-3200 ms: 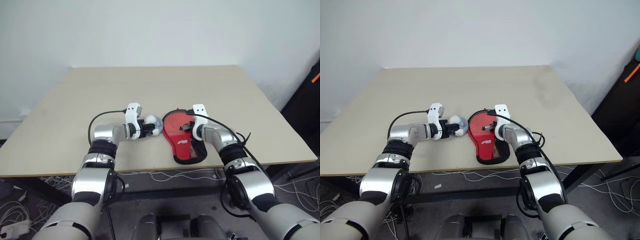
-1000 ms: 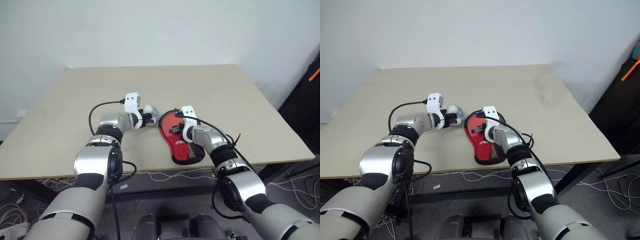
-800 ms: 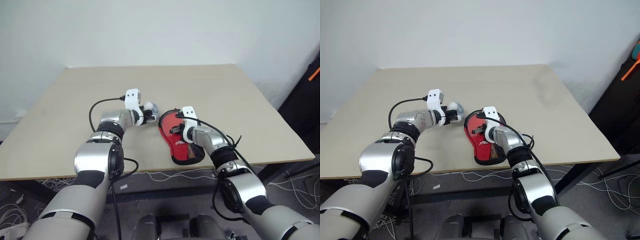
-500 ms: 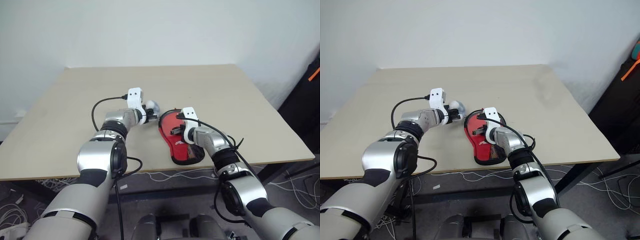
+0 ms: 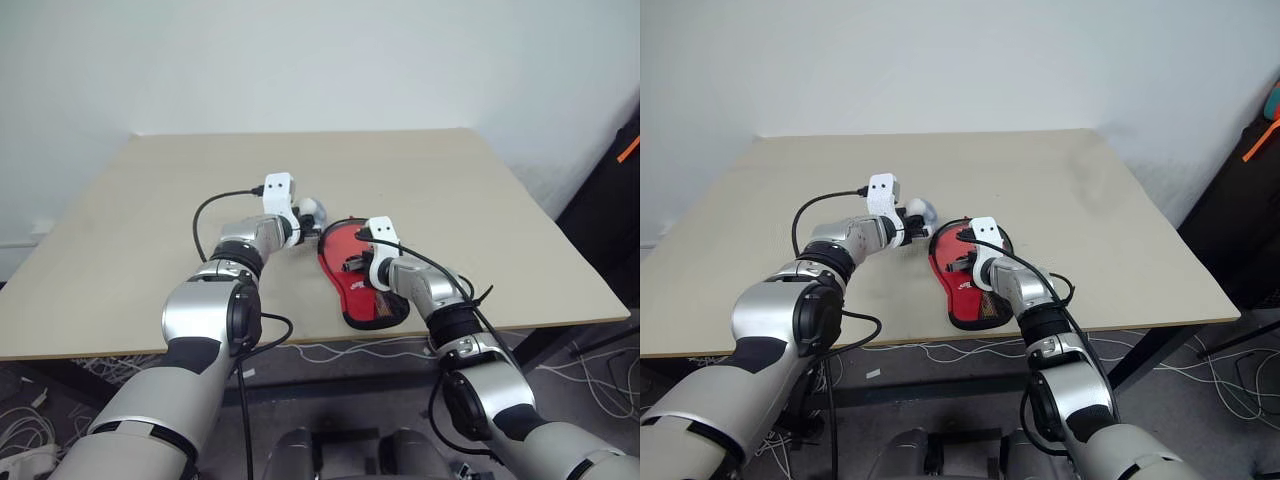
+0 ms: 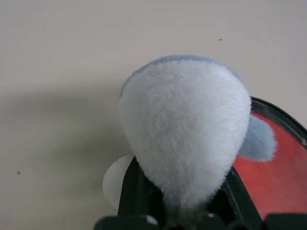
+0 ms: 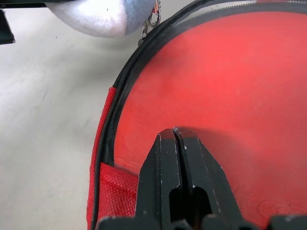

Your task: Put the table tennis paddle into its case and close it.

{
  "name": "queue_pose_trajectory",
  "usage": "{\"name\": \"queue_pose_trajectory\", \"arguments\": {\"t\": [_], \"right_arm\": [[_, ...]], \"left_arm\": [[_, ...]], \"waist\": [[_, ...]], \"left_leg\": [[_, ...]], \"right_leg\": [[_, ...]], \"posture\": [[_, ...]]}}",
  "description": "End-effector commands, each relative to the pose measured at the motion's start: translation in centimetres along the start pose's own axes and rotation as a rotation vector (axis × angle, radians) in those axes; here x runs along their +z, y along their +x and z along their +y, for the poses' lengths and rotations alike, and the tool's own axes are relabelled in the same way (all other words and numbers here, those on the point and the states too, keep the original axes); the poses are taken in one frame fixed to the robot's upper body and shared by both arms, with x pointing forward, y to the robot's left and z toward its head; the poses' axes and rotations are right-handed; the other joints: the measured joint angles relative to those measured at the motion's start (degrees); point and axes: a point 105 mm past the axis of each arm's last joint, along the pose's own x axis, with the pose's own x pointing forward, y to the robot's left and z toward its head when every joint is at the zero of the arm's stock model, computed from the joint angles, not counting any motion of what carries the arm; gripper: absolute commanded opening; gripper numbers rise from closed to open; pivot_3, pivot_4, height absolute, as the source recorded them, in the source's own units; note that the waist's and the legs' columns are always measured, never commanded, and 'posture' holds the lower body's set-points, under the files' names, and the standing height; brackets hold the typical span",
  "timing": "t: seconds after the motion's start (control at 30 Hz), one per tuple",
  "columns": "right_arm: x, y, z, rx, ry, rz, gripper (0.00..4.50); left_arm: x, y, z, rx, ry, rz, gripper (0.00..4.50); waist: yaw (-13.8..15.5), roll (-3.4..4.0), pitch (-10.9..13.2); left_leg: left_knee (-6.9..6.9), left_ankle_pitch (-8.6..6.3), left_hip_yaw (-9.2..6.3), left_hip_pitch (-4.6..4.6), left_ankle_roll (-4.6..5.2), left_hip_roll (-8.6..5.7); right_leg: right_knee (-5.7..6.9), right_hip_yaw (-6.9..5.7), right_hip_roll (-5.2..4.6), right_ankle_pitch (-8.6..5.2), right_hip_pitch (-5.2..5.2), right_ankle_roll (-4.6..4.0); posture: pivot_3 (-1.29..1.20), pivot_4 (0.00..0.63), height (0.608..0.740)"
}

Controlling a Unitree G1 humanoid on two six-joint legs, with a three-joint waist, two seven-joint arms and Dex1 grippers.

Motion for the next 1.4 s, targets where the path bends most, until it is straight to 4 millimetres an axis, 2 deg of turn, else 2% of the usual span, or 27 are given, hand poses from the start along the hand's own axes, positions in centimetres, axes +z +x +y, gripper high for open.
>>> {"name": "queue_pose_trajectory", "arguments": {"t": [0.03, 0.13, 0.17, 0.23, 0.43, 0.67, 0.9, 1.07, 1.23, 1.4], "right_arm": [[-0.8, 0.0, -0.9, -0.021, 0.027, 0.024, 0.00], [-0.6, 0.0, -1.1, -0.025, 0.026, 0.020, 0.00], [-0.6, 0.0, -1.1, -0.026, 0.025, 0.021, 0.00], [-0.7, 0.0, -1.2, -0.028, 0.022, 0.024, 0.00], [-0.8, 0.2, -1.1, -0.022, 0.013, 0.034, 0.00], [0.1, -0.5, -1.5, -0.007, 0.023, 0.013, 0.00], [0.2, -1.3, -2.4, -0.016, 0.015, 0.011, 0.00], [0.1, -1.1, -2.4, -0.022, 0.013, 0.018, 0.00], [0.6, -1.2, -2.1, -0.012, 0.010, 0.018, 0.00], [1.8, -3.4, -3.9, -0.035, 0.000, 0.001, 0.00]], "left_arm": [[3.2, -0.7, -0.2, -0.026, 0.093, -0.093, 0.21], [2.6, -0.8, 0.3, -0.024, 0.087, -0.075, 0.21], [2.3, -0.9, 0.7, -0.016, 0.082, -0.067, 0.77], [1.9, -1.0, 1.3, -0.006, 0.064, -0.059, 1.23], [1.5, -1.1, 1.7, 0.001, 0.058, -0.040, 3.42], [2.3, -2.0, 2.7, -0.017, 0.049, -0.049, 3.42], [2.7, -3.6, 4.9, -0.018, 0.060, -0.037, 3.42], [1.8, -4.3, 6.1, -0.010, 0.055, -0.010, 4.46], [1.3, -4.9, 6.7, -0.034, 0.008, 0.002, 4.46], [0.4, -5.9, 6.2, -0.131, 0.016, 0.032, 4.46]], "waist": [[-0.01, 0.00, 0.00], [0.00, 0.00, 0.00], [0.00, 0.00, 0.00], [-0.01, 0.00, 0.00], [0.02, 0.00, 0.00], [0.01, 0.00, 0.01], [-0.01, 0.00, 0.01], [0.01, 0.00, 0.01], [-0.01, 0.00, 0.01], [0.03, 0.02, 0.02]], "left_leg": [[0.00, 0.00, 0.00, 0.00, 0.00, 0.00], [-0.05, 0.00, -0.01, 0.00, 0.00, 0.00], [-0.06, 0.00, -0.01, 0.00, 0.00, 0.00], [-0.07, 0.00, -0.01, 0.00, 0.00, 0.00], [-0.06, 0.00, -0.02, -0.01, 0.00, 0.00], [-0.10, 0.00, -0.02, -0.02, 0.00, 0.00], [-0.10, 0.00, 0.01, -0.06, 0.00, 0.00], [-0.13, 0.00, 0.01, -0.05, 0.00, 0.01], [-0.13, 0.00, 0.01, -0.05, 0.00, 0.01], [-0.16, 0.00, 0.02, -0.08, 0.00, 0.01]], "right_leg": [[0.00, -0.01, 0.00, 0.01, 0.00, -0.01], [0.00, -0.01, 0.00, 0.03, -0.02, -0.01], [0.00, -0.02, 0.00, 0.04, -0.03, -0.02], [0.00, -0.02, -0.01, 0.04, -0.02, -0.02], [0.00, -0.05, -0.03, 0.10, -0.01, -0.02], [-0.01, -0.07, -0.03, 0.15, -0.05, -0.03], [-0.10, -0.03, -0.03, 0.14, -0.07, -0.03], [-0.11, -0.03, -0.02, 0.14, -0.09, -0.03], [-0.10, -0.03, -0.03, 0.14, -0.08, -0.03], [-0.12, -0.03, -0.05, 0.13, -0.11, -0.04]], "posture": [[0.00, 0.000, 0.722], [0.00, 0.000, 0.722], [0.00, 0.000, 0.722], [0.00, 0.000, 0.722], [0.00, 0.000, 0.722], [0.00, 0.000, 0.722], [0.00, 0.000, 0.722], [0.00, 0.000, 0.722], [0.00, 0.000, 0.722], [0.00, 0.000, 0.722]]}}
